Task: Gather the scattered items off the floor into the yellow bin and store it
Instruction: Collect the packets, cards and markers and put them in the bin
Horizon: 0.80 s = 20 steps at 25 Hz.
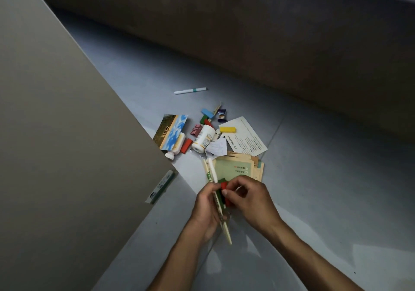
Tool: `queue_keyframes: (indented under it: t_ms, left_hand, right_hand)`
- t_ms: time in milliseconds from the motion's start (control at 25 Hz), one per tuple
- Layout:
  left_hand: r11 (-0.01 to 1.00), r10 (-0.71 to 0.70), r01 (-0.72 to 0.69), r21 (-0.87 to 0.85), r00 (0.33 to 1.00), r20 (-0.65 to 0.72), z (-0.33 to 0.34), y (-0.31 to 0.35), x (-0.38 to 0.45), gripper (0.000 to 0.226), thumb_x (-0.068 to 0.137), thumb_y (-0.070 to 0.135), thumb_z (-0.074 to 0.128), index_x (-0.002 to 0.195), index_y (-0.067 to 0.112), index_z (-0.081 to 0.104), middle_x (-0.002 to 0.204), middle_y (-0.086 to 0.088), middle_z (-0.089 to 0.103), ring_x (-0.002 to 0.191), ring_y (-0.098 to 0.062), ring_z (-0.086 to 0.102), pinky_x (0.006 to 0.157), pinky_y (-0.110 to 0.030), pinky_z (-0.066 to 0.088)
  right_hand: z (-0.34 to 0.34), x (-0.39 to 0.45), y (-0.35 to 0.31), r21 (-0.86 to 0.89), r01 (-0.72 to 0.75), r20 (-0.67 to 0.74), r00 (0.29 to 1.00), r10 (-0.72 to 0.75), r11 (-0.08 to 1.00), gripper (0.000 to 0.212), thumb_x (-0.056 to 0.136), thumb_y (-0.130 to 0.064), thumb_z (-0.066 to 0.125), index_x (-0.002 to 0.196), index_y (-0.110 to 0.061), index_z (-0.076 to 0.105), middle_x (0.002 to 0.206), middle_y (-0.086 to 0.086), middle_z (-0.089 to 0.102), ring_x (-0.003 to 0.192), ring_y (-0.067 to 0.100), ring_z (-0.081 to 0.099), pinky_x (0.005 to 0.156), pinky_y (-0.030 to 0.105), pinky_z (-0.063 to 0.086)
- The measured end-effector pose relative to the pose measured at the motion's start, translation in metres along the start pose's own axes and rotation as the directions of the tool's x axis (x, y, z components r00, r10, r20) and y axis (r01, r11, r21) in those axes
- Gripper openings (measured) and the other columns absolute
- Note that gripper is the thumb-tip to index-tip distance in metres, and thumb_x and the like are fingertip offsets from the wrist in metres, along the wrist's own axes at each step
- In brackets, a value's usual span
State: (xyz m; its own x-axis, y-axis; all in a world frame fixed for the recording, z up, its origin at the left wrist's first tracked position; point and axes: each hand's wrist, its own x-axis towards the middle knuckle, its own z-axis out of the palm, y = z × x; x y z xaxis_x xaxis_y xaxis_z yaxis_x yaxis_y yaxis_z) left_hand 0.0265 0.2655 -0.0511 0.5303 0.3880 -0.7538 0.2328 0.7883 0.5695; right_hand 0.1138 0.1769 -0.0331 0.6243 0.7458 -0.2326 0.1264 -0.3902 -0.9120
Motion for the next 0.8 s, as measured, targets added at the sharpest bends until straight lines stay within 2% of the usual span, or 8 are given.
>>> queue_keyframes:
  t_ms: [120,200,280,360,440,520,640,800]
  left_hand:
    - [0.994,0.083,-0.072,0.080,0.987,-0.140,0.002,0.011,0.005,0.040,0.085,0.041,0.067,0.098,0.004,0.069,0.082,-0.019,0.069,0.071,-0.027,0.064,0.059,-0.034,0.045]
    - [0.993,0.110,-0.095,0.077,0.967,-0.231,0.003,0.021,0.005,0.037,0.082,0.038,0.072,0.092,0.003,0.063,0.068,-0.014,0.063,0.052,-0.021,0.058,0.045,-0.025,0.039]
    - [0.992,0.128,-0.118,0.052,0.953,-0.276,-0.001,0.029,0.005,0.034,0.080,0.038,0.075,0.088,0.008,0.060,0.059,-0.009,0.059,0.042,-0.018,0.053,0.037,-0.019,0.032]
    - [0.988,0.147,-0.127,0.086,0.943,-0.299,-0.011,0.030,0.002,0.035,0.079,0.038,0.075,0.087,0.007,0.061,0.057,-0.007,0.061,0.044,-0.018,0.055,0.037,-0.020,0.034]
    - [0.981,0.171,-0.133,0.138,0.936,-0.308,-0.021,0.028,-0.003,0.034,0.079,0.038,0.076,0.085,0.008,0.062,0.057,-0.007,0.062,0.046,-0.018,0.056,0.037,-0.022,0.035]
    - [0.978,0.188,-0.146,0.152,0.929,-0.320,-0.026,0.026,-0.004,0.030,0.078,0.036,0.076,0.078,0.010,0.061,0.055,-0.008,0.060,0.045,-0.018,0.054,0.038,-0.022,0.034]
    - [0.978,0.190,-0.143,0.153,0.915,-0.357,-0.026,0.025,-0.002,0.028,0.079,0.034,0.076,0.075,0.012,0.060,0.054,-0.007,0.059,0.043,-0.018,0.053,0.038,-0.022,0.034]
    - [0.969,0.199,-0.136,0.204,0.922,-0.333,-0.009,0.015,-0.006,0.026,0.081,0.032,0.075,0.074,0.013,0.058,0.051,-0.006,0.058,0.042,-0.017,0.052,0.040,-0.023,0.035]
  right_hand:
    - [-0.011,0.013,-0.011,-0.145,0.119,0.144,0.985,-0.098,0.982,0.008,0.087,-0.023,0.070,0.084,-0.028,0.074,0.083,-0.011,0.068,0.076,0.000,0.063,0.067,0.013,0.047]
    - [-0.015,0.031,-0.016,-0.273,0.153,0.104,0.986,-0.129,0.950,0.012,0.088,-0.027,0.066,0.097,-0.029,0.074,0.093,-0.013,0.070,0.081,0.000,0.062,0.070,0.016,0.046]
    - [-0.013,0.062,-0.021,-0.518,0.187,0.036,0.980,-0.197,0.835,0.038,0.086,-0.034,0.064,0.123,-0.028,0.062,0.125,-0.004,0.062,0.109,0.014,0.058,0.087,0.030,0.046]
    - [-0.004,0.095,-0.025,-0.690,0.152,0.171,0.984,-0.045,0.708,0.080,0.081,-0.053,0.066,0.149,-0.033,0.030,0.160,0.001,0.023,0.144,0.032,0.026,0.111,0.047,0.027]
    - [0.010,0.109,-0.015,-0.791,0.112,0.281,0.940,0.194,0.602,0.111,0.071,-0.072,0.066,0.154,-0.039,0.000,0.165,-0.001,-0.011,0.149,0.038,-0.007,0.115,0.062,0.007]
    - [0.020,0.100,0.010,-0.842,0.113,0.280,0.927,0.248,0.528,0.118,0.068,-0.078,0.062,0.152,-0.041,-0.011,0.163,0.001,-0.021,0.148,0.040,-0.016,0.114,0.067,0.003]
    - [0.017,0.074,0.039,-0.902,0.167,0.244,0.958,0.151,0.397,0.105,0.076,-0.070,0.055,0.154,-0.035,-0.007,0.164,0.009,-0.009,0.147,0.045,-0.001,0.110,0.066,0.019]
    - [0.014,0.046,0.044,-0.931,0.198,0.207,0.978,-0.001,0.308,0.072,0.087,-0.029,0.053,0.149,-0.024,0.017,0.154,0.021,0.022,0.129,0.046,0.037,0.092,0.054,0.045]
